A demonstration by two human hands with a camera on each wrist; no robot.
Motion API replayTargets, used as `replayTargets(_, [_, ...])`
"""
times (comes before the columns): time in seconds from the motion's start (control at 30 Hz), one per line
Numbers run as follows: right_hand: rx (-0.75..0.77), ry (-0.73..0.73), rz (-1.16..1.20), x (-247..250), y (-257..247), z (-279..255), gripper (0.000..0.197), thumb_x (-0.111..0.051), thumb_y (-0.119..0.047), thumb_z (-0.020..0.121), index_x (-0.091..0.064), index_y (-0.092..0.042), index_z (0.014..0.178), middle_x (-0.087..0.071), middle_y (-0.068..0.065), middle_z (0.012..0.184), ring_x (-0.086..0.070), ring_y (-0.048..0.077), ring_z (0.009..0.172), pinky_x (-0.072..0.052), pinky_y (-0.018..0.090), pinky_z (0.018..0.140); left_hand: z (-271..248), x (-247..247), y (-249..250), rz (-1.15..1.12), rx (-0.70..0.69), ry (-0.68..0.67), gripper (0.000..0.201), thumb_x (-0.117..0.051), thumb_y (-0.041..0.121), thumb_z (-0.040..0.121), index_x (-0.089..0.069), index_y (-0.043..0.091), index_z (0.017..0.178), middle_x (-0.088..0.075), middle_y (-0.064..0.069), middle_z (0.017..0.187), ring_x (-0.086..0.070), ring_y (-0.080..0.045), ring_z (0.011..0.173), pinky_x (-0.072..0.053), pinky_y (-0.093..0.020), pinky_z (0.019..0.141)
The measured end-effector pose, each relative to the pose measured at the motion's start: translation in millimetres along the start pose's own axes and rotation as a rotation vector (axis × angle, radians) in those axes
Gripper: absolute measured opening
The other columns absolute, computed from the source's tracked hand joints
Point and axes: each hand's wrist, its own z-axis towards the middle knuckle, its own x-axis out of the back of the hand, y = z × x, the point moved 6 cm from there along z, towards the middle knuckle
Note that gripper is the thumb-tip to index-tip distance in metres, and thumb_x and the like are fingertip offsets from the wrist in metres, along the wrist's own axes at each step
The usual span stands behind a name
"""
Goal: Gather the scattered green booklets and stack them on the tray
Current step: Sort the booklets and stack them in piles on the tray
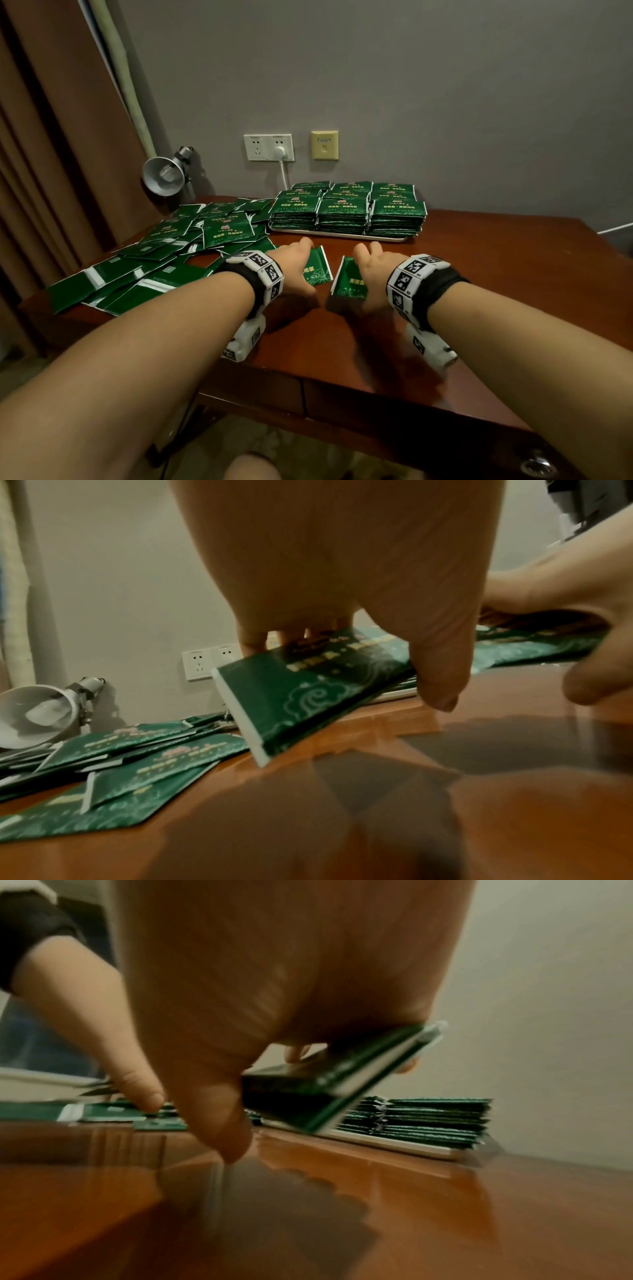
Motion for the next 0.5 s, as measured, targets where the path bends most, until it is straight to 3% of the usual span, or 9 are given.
replayTargets(0.1, [-0.011,0.091,0.015,13,15,7,0.069,-0.078,-0.044,0.069,-0.034,-0.016,0.114,-0.04,0.006,0.109,-0.054,0.026,0.09,-0.048,0.038,0.068,10,14,6,0.043,-0.023,0.007,0.086,-0.083,0.044,0.067,-0.035,0.012,0.13,-0.054,-0.006,0.11,-0.057,-0.021,0.09,-0.056,-0.042,0.077])
replayTargets(0.3, [-0.04,0.145,-0.055,34,52,37,0.056,-0.072,-0.04,0.077,-0.043,-0.019,0.12,-0.046,0.005,0.122,-0.045,0.028,0.115,-0.037,0.045,0.096,54,47,25,0.089,-0.094,0.037,0.089,-0.084,0.043,0.069,-0.038,0.009,0.137,-0.051,-0.011,0.123,-0.054,-0.027,0.109,-0.049,-0.042,0.093])
replayTargets(0.5, [-0.108,0.165,-0.035,58,107,87,0.049,-0.072,-0.043,0.074,-0.047,-0.026,0.112,-0.051,0.002,0.121,-0.046,0.028,0.112,-0.037,0.044,0.093,121,79,34,0.127,-0.111,0.09,0.087,-0.083,0.045,0.068,-0.04,0.011,0.136,-0.051,-0.01,0.123,-0.051,-0.029,0.114,-0.046,-0.043,0.097])
